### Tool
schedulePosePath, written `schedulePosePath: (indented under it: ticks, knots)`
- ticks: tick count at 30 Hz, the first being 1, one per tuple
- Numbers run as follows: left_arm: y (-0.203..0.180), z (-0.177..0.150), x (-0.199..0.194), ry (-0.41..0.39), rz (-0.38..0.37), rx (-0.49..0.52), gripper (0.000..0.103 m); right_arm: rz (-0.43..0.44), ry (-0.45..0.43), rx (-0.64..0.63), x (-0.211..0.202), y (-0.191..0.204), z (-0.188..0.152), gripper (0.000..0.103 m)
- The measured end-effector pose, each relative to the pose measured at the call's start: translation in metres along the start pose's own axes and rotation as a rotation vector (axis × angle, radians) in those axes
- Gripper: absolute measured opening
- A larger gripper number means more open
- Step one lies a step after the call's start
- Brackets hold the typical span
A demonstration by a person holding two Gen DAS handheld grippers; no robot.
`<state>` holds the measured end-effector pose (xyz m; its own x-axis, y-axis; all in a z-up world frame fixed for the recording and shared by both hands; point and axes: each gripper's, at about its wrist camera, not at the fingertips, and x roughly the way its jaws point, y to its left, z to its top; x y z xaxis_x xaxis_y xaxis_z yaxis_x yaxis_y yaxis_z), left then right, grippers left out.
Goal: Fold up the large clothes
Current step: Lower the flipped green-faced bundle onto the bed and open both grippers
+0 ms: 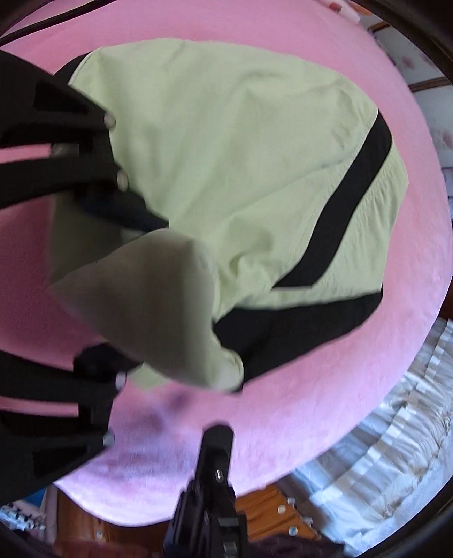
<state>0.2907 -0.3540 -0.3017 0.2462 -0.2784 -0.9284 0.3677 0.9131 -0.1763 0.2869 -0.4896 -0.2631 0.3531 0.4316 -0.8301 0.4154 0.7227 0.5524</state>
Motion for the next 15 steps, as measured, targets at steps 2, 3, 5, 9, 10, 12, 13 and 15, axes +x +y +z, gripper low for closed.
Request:
schedulePosePath:
  ticks: [2, 3, 5, 9, 10, 12, 13, 15]
  knots:
    - [-0.007, -0.004, -0.012, -0.005, -0.016, -0.004, 0.064, 0.018, 0.023, 0.007, 0.007, -0.005, -0.002, 0.000]
    - [-0.006, -0.009, -0.017, 0.003, -0.014, -0.003, 0.065, 0.029, 0.032, 0.018, 0.008, -0.006, -0.005, 0.000]
    - [-0.006, -0.016, -0.029, 0.020, -0.002, 0.003, 0.069, 0.055, 0.053, 0.037, 0.015, -0.002, -0.012, 0.000]
    - [0.005, -0.024, -0.055, 0.034, 0.054, 0.005, 0.086, 0.086, 0.064, 0.060, 0.011, 0.008, -0.024, 0.005]
    - [0.009, -0.024, -0.060, 0.036, 0.076, 0.006, 0.091, 0.081, 0.052, 0.059, 0.008, 0.013, -0.026, 0.005]
    - [0.024, -0.027, -0.073, 0.030, 0.126, 0.002, 0.091, 0.081, 0.028, 0.045, 0.002, 0.021, -0.027, 0.006]
    - [0.037, -0.029, -0.079, 0.030, 0.148, -0.009, 0.091, 0.081, 0.015, 0.024, -0.004, 0.025, -0.028, 0.007]
    - [0.052, -0.025, -0.081, 0.027, 0.179, -0.037, 0.091, 0.097, -0.009, -0.035, -0.010, 0.040, -0.028, 0.016]
